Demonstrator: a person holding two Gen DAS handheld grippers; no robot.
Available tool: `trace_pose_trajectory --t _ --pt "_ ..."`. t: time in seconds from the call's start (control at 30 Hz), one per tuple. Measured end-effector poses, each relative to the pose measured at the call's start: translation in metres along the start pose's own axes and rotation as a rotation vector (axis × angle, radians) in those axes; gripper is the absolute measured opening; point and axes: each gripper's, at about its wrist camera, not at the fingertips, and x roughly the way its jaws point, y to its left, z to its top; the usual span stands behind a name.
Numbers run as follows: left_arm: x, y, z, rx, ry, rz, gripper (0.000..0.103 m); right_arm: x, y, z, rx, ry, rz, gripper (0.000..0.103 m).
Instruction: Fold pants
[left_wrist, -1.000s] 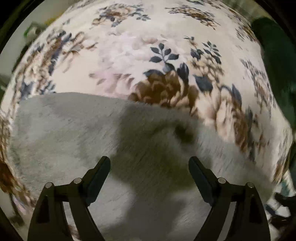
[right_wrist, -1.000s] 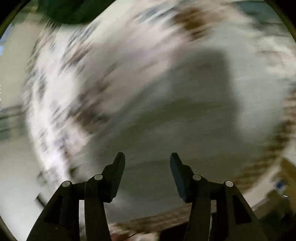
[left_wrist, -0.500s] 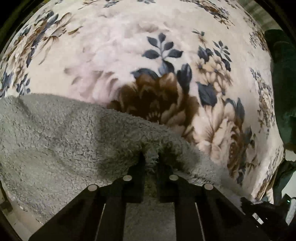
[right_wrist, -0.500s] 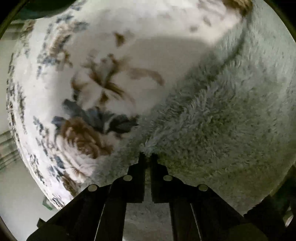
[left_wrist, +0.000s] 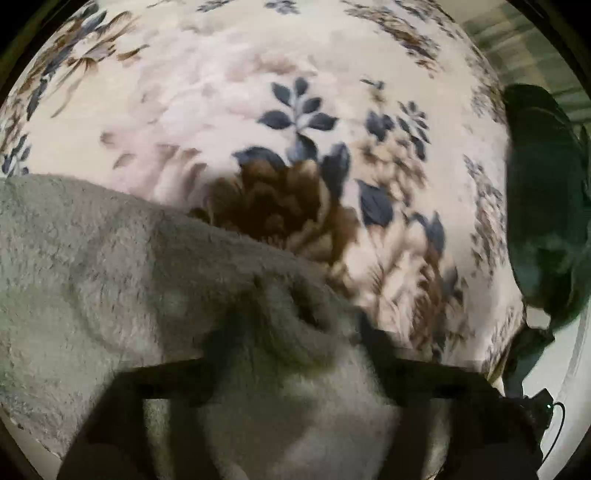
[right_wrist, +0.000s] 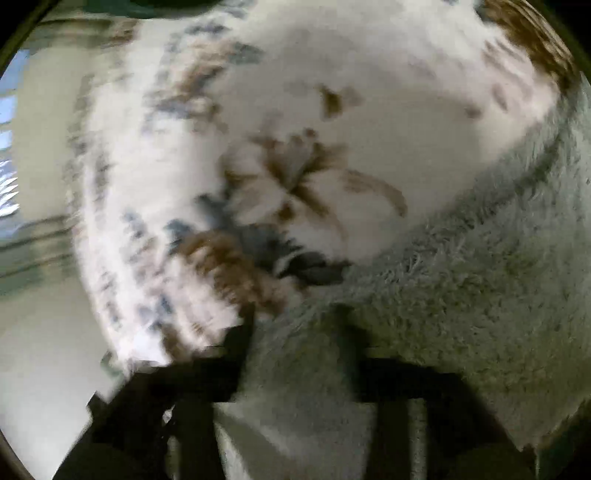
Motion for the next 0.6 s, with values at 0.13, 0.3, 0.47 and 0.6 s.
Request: trace_pose_trajectory --t 0.13,0.3,0.47,0.6 --pt "-0.02 -0.015 -0.026 0.07 -0.041 0.037 0.085 -0.063 -0.039 -0.02 -0.046 -0.074 0.026 0.074" --pt "-0.028 -0.037 -0.074 0.164 -0.072 0.089 0.085 -0.151 -0.156 -0.043 0.155 -0.228 -0.038 0.075" --pt "0.015 -0.056 -0.136 0.269 0.039 0.165 0.085 -0.203 -0.294 -0.047 0.432 -0.371 -0.078 0.075" --pt "0.049 -0.065 -0.177 0.352 0.106 0.248 0.085 -0.212 -0.35 -0.024 0.477 -0.446 -0.006 0.075"
